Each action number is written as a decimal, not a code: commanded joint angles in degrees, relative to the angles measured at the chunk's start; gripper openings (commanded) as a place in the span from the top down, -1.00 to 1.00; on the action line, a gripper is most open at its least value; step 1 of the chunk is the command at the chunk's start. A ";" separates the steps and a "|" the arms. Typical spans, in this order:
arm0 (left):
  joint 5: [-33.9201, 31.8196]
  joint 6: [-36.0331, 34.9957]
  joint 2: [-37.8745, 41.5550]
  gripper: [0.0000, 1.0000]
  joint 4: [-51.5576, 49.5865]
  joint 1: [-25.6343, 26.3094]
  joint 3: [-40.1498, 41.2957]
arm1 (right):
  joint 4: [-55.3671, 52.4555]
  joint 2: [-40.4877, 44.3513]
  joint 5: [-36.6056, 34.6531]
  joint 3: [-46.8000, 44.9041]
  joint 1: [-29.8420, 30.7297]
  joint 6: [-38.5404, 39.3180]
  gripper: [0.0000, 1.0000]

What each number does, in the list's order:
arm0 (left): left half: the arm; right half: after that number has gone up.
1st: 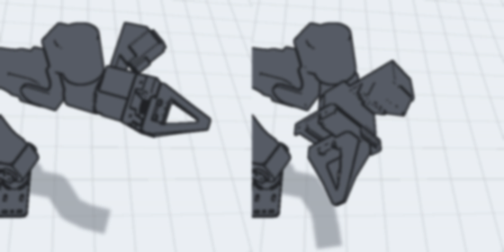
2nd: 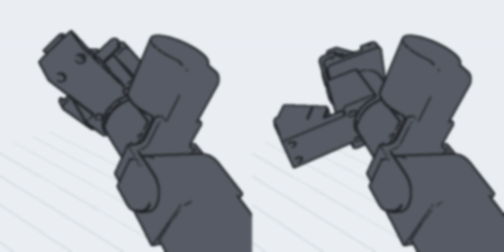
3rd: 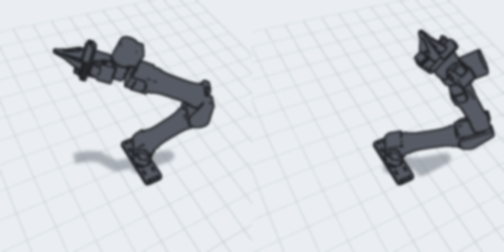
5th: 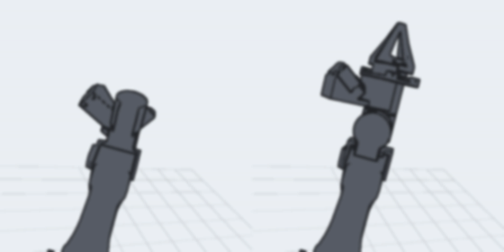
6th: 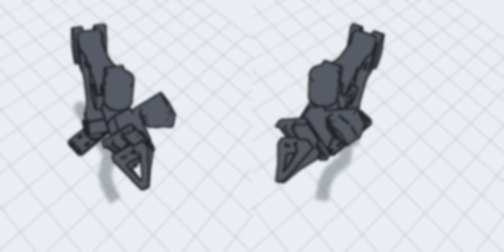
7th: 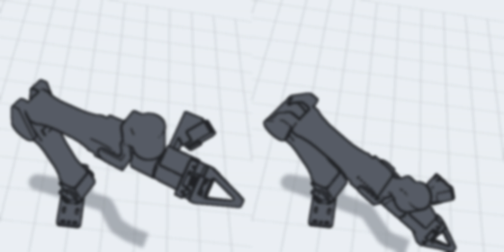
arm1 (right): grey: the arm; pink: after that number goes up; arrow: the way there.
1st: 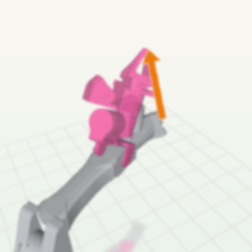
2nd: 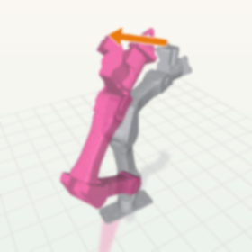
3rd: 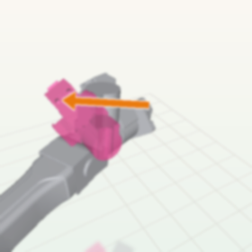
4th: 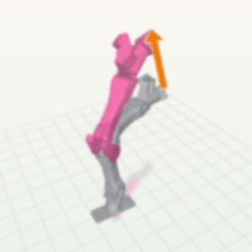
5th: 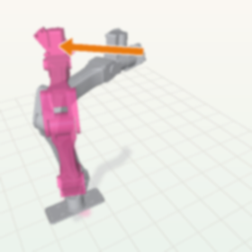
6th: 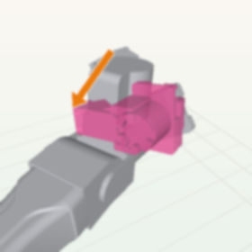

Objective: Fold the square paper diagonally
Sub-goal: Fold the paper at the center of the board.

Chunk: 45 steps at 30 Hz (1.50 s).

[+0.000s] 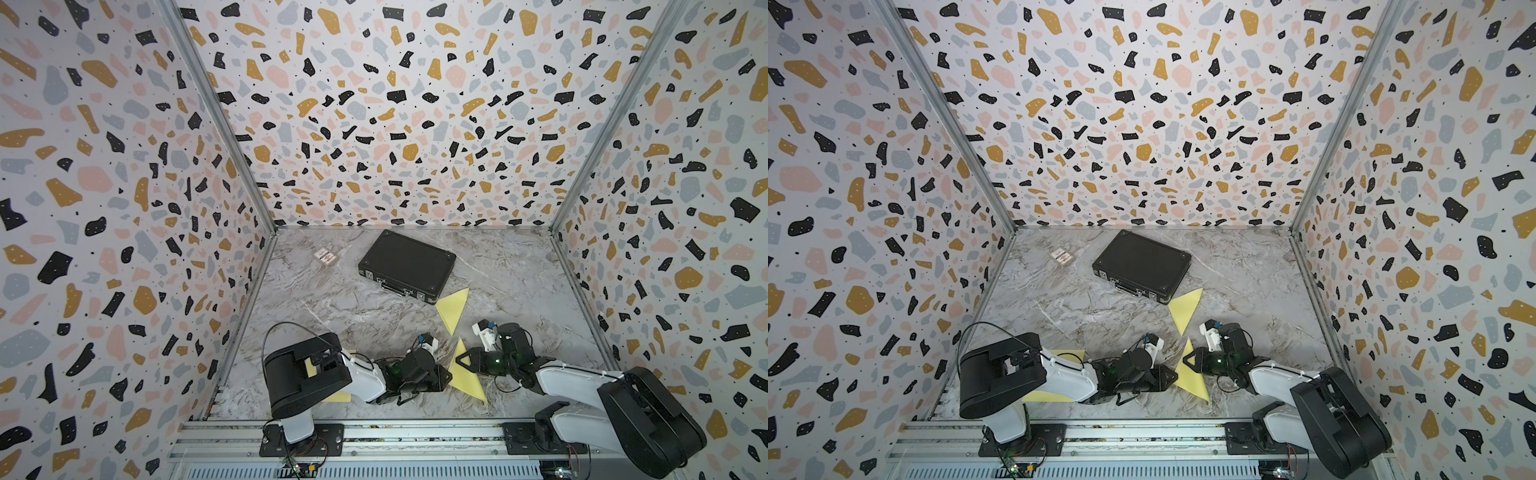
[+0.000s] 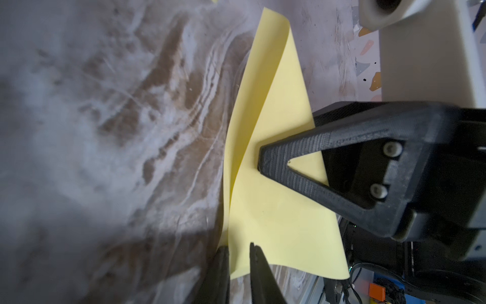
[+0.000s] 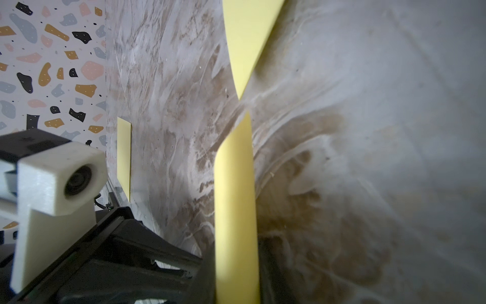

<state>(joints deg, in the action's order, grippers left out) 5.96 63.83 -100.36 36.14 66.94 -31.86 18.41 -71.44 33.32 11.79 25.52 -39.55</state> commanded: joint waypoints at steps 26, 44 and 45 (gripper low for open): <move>-0.24 -0.11 -5.29 1.00 -15.80 0.48 4.17 | -12.99 8.16 5.99 0.84 -2.63 -0.35 -0.16; -0.06 -0.11 -5.42 1.00 -15.05 0.48 4.48 | -12.96 13.29 12.13 -1.50 -4.46 -2.43 -0.05; -0.09 -0.13 -5.44 1.00 -15.05 0.48 4.52 | -12.80 13.37 12.36 -1.54 -4.64 -2.37 -0.08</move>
<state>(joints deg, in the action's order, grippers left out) 5.93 63.90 -101.30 38.11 66.94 -31.31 7.05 -58.08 43.92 9.87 21.43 -43.24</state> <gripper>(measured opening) 0.048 0.526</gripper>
